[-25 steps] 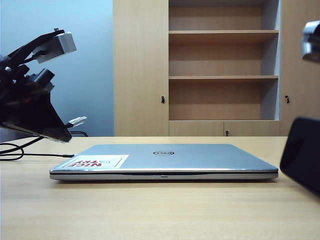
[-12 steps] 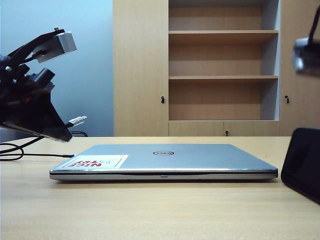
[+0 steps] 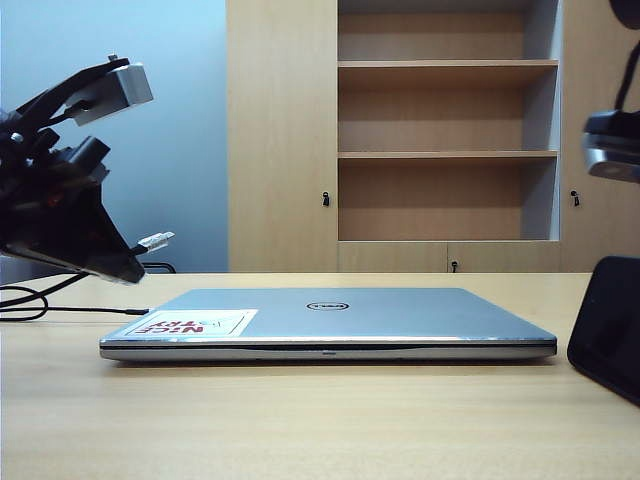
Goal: Pick up the charging cable and the phone, plug the charging cable into the charging port on the phone, and finally place them back on the table.
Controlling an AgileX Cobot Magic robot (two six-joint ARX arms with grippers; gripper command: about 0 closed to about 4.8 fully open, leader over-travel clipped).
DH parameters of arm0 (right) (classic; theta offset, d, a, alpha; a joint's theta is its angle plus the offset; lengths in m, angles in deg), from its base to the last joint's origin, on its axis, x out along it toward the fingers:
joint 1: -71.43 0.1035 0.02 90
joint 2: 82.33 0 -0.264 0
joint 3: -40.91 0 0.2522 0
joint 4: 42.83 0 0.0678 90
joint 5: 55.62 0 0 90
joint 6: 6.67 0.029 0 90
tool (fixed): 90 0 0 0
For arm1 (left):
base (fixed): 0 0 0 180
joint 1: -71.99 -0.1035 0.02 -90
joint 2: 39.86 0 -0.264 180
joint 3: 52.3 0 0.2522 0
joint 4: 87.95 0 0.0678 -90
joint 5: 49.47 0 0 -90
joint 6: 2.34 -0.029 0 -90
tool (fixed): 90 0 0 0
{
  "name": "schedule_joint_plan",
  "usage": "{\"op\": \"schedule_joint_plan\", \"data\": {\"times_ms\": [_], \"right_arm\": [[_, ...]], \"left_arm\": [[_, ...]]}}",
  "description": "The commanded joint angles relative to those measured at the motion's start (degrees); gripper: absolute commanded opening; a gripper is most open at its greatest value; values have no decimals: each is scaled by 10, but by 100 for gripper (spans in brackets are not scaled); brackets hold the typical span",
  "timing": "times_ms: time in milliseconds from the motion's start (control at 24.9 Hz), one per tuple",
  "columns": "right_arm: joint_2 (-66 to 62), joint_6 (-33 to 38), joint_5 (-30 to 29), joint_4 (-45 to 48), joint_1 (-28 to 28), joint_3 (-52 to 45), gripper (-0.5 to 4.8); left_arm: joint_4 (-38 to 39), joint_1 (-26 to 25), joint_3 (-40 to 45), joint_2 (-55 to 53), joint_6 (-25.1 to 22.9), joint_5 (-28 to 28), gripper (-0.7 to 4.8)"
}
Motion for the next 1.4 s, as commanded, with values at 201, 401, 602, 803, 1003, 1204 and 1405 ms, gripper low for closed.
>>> {"op": "schedule_joint_plan", "data": {"times_ms": [201, 401, 602, 803, 1003, 1204, 1405], "right_arm": [[-52, -2, -33, 37, 0, 2, 106], [-54, -2, -34, 22, 0, 29, -8], [-45, -2, -79, 59, 0, 100, -6], [-43, 1, -155, 168, 0, 105, -6], [-43, 20, -185, 305, 0, 84, -6], [-43, 148, -235, 573, 0, -23, -6], [-78, 271, -255, 777, 1, -110, -6]], "left_arm": [[-9, 0, -1, 1, 1, 2, -7], [-5, 0, -1, 1, 3, 2, -7], [-4, 9, -1, 1, 20, 2, -7], [-3, 57, -1, 1, 26, 2, -7], [-10, 143, 0, -7, 101, 2, -7], [-16, 193, 2, -35, 155, 2, -6], [-63, 226, 3, -56, 238, 2, -7]]}}
